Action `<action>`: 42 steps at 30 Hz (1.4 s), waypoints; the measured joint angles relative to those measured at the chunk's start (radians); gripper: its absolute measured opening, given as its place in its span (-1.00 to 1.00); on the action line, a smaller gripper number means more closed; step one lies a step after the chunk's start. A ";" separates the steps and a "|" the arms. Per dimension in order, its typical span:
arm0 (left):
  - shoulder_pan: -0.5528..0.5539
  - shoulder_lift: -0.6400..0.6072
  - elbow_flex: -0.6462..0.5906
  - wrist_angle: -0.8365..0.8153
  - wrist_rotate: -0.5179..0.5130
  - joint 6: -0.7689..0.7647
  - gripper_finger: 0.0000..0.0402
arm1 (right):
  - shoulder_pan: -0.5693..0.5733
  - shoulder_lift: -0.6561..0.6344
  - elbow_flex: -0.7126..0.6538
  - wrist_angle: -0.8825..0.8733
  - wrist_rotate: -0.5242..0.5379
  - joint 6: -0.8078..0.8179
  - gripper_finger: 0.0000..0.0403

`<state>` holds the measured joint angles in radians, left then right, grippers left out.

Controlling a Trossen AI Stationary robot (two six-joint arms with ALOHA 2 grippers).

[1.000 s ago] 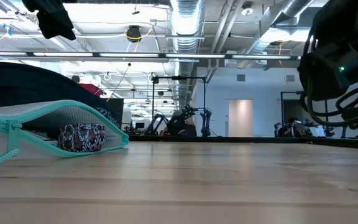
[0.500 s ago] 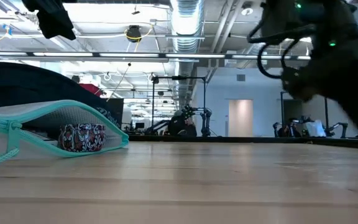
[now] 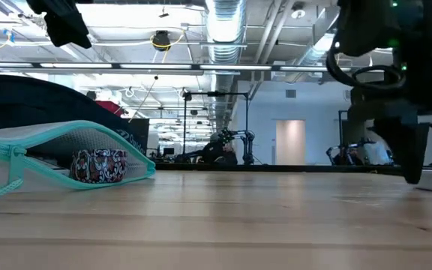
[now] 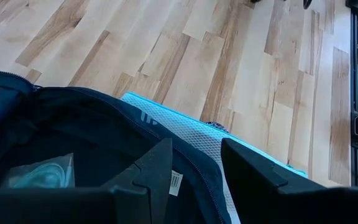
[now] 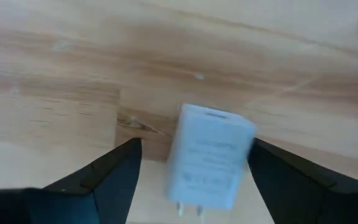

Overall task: Unpack backpack
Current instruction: Put the charger adapter into the zip bag

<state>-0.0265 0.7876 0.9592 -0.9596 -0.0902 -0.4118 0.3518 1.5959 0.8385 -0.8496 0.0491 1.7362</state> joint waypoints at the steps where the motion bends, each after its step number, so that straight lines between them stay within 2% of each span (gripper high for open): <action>1: 0.000 0.000 0.000 0.000 0.000 0.001 -0.38 | 0.004 0.000 -0.014 0.026 0.004 0.008 0.40; 6: 0.000 0.000 0.000 0.000 0.000 0.007 -0.38 | 0.013 0.012 -0.051 0.096 0.007 0.011 0.40; 12: 0.000 0.000 0.000 0.000 0.000 0.006 -0.38 | 0.012 0.017 -0.053 0.097 0.023 -0.009 0.37; 14: 0.000 0.000 0.000 0.000 0.000 0.006 -0.38 | 0.008 0.018 -0.053 0.110 0.025 -0.020 0.25; 18: 0.000 0.000 0.000 0.001 0.000 0.006 -0.38 | -0.004 0.018 -0.055 0.165 0.025 -0.095 -0.28; 19: 0.000 0.000 0.000 0.001 0.000 0.006 -0.38 | -0.008 0.018 -0.057 0.190 0.026 -0.118 -0.27; 25: -0.001 0.000 0.000 -0.004 0.006 0.002 -0.38 | -0.059 0.031 -0.057 0.604 0.107 -0.369 -0.26; 27: -0.001 0.000 0.000 -0.016 0.007 -0.006 -0.38 | -0.097 0.065 -0.041 0.788 0.122 -0.470 -0.26; 29: -0.001 0.000 0.000 -0.022 0.006 -0.014 -0.38 | -0.136 0.118 -0.012 0.894 0.124 -0.574 -0.26; 32: -0.013 0.000 0.000 -0.017 0.006 -0.029 -0.38 | -0.178 0.252 0.087 1.024 0.048 -0.753 -0.26; 35: -0.038 0.000 -0.001 -0.014 0.006 -0.044 -0.38 | -0.185 0.393 0.266 1.067 -0.070 -0.909 -0.26; 39: -0.066 0.000 -0.001 -0.014 -0.005 -0.061 -0.38 | -0.180 0.575 0.538 0.949 -0.149 -1.055 -0.26; 42: -0.076 0.000 -0.001 -0.014 -0.022 -0.060 -0.38 | -0.184 0.673 0.727 0.829 -0.169 -1.125 -0.26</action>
<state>-0.1021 0.7872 0.9585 -0.9736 -0.1123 -0.4721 0.1680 2.2694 1.5654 -0.0207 -0.1202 0.6109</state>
